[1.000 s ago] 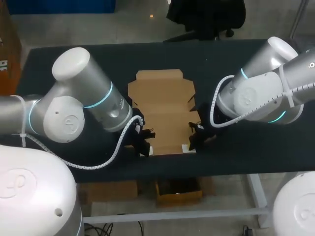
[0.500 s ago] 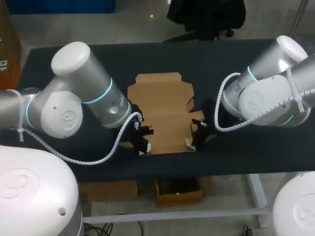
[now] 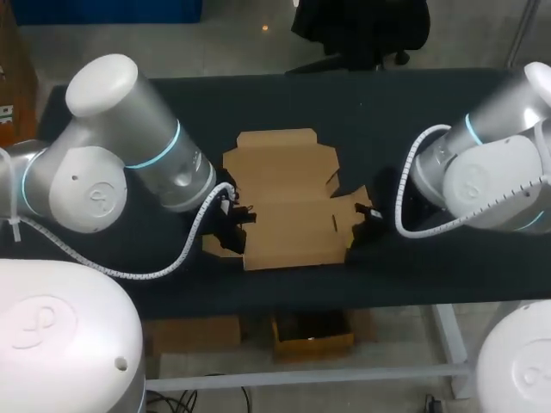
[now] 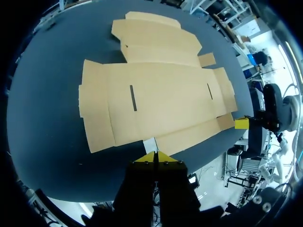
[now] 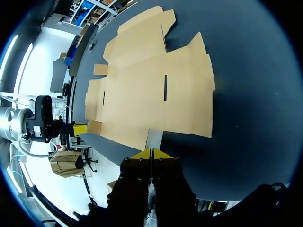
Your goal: Assemble the packaging by folding the flat box into shape, placing the metal phone stand inside, and closing the box properly
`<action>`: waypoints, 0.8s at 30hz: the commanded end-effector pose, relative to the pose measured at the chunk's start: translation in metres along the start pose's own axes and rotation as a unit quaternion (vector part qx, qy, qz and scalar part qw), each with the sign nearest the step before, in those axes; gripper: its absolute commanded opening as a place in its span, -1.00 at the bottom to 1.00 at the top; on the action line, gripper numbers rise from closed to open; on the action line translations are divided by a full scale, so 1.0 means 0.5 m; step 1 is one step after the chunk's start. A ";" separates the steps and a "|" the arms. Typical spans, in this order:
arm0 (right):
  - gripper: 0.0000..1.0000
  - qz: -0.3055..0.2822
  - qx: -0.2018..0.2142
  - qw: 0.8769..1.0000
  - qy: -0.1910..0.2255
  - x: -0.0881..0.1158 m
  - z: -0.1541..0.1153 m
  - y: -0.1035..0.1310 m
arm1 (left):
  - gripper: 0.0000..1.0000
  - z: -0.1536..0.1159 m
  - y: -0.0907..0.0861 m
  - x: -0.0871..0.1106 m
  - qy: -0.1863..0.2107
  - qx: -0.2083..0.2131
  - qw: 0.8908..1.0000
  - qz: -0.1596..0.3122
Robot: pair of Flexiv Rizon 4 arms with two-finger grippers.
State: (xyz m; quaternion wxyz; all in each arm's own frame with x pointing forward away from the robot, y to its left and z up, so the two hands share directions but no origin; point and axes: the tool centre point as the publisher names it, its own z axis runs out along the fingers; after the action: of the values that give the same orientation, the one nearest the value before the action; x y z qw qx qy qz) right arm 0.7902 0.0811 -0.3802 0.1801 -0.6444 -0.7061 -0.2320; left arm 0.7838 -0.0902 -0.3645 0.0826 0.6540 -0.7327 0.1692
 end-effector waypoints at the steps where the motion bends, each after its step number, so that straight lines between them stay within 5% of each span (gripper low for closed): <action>1: -1.00 -0.001 -0.008 1.000 0.019 -0.018 -0.031 -0.009 | -1.00 -0.036 0.003 -0.010 0.005 0.003 1.000 0.006; 9: -1.00 -0.007 -0.039 0.998 0.045 -0.041 -0.079 0.009 | -1.00 -0.081 -0.020 -0.028 0.026 0.006 0.999 0.017; 13: -0.99 -0.012 -0.049 0.997 0.056 -0.052 -0.109 0.028 | -0.44 -0.105 -0.033 -0.031 0.034 0.009 0.999 0.023; 16: -0.51 -0.006 -0.057 0.997 0.058 -0.062 -0.128 0.048 | -0.01 -0.120 -0.045 -0.030 0.036 0.011 0.999 0.028; 17: -0.41 -0.005 -0.059 0.996 0.060 -0.065 -0.133 0.054 | 0.50 -0.124 -0.049 -0.029 0.038 0.011 0.999 0.031; 19: -0.22 -0.006 -0.062 0.996 0.064 -0.071 -0.141 0.068 | 0.99 -0.131 -0.059 -0.029 0.039 0.010 0.999 0.033; 21: 0.18 -0.004 -0.064 0.996 0.067 -0.078 -0.149 0.083 | 1.00 -0.135 -0.067 -0.030 0.040 0.009 0.999 0.035; 23: 0.93 -0.008 -0.066 0.995 0.074 -0.081 -0.153 0.095 | 1.00 -0.140 -0.075 -0.031 0.044 0.008 0.998 0.042; 24: 1.00 -0.008 -0.067 0.995 0.075 -0.083 -0.156 0.102 | 1.00 -0.143 -0.080 -0.032 0.045 0.009 0.998 0.041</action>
State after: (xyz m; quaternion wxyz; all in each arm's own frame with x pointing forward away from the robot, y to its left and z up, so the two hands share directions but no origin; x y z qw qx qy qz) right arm 0.8352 0.0136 -0.3372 0.1362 -0.6520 -0.6851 -0.2950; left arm 0.8115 -0.0551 -0.3010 0.0987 0.6158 -0.7521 0.2132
